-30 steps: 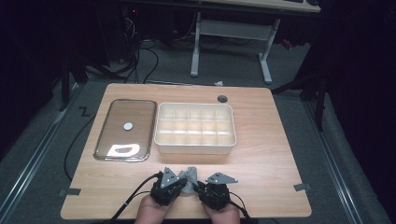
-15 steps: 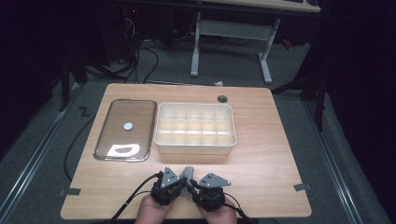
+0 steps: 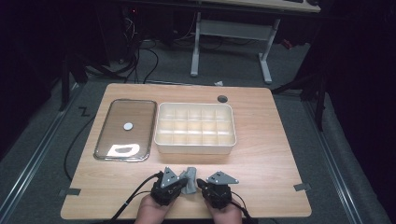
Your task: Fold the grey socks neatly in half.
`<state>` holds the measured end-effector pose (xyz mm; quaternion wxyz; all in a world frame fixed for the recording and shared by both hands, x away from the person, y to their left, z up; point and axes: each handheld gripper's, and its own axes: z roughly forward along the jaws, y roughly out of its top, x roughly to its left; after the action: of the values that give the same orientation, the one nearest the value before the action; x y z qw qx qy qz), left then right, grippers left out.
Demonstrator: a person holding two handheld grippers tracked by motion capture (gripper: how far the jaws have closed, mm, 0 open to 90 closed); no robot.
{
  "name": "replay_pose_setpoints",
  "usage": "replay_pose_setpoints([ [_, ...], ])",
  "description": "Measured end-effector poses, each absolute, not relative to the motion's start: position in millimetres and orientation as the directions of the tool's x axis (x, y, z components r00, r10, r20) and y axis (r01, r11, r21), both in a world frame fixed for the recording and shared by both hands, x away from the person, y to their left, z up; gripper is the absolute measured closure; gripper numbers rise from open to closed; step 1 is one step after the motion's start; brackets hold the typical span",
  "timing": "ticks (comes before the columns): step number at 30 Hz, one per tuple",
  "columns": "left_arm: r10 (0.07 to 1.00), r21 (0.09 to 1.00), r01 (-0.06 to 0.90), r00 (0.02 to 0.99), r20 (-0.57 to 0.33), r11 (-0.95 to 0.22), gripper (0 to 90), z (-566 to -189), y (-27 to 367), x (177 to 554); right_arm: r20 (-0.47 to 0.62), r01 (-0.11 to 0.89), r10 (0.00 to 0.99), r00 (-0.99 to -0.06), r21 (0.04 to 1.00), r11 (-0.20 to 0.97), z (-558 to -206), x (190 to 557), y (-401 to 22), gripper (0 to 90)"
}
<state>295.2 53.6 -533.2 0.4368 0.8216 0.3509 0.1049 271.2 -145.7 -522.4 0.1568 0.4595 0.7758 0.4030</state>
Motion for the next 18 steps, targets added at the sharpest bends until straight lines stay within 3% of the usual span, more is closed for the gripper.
replay_pose_setpoints([
  [14, 0.676, 0.789, 0.493, 0.724, -0.138, -0.366, 89.6, -532.4, 55.0, 294.7, 0.046, 0.521, 0.807, -0.589, 0.785, 0.335, -512.1, 275.3, -117.5, 90.0],
  [18, 0.674, 0.799, 0.516, 0.711, -0.200, -0.308, 82.3, -531.1, 60.9, 296.5, 0.045, 0.526, 0.817, -0.575, 0.785, 0.327, -512.7, 276.1, -122.0, 90.0],
])
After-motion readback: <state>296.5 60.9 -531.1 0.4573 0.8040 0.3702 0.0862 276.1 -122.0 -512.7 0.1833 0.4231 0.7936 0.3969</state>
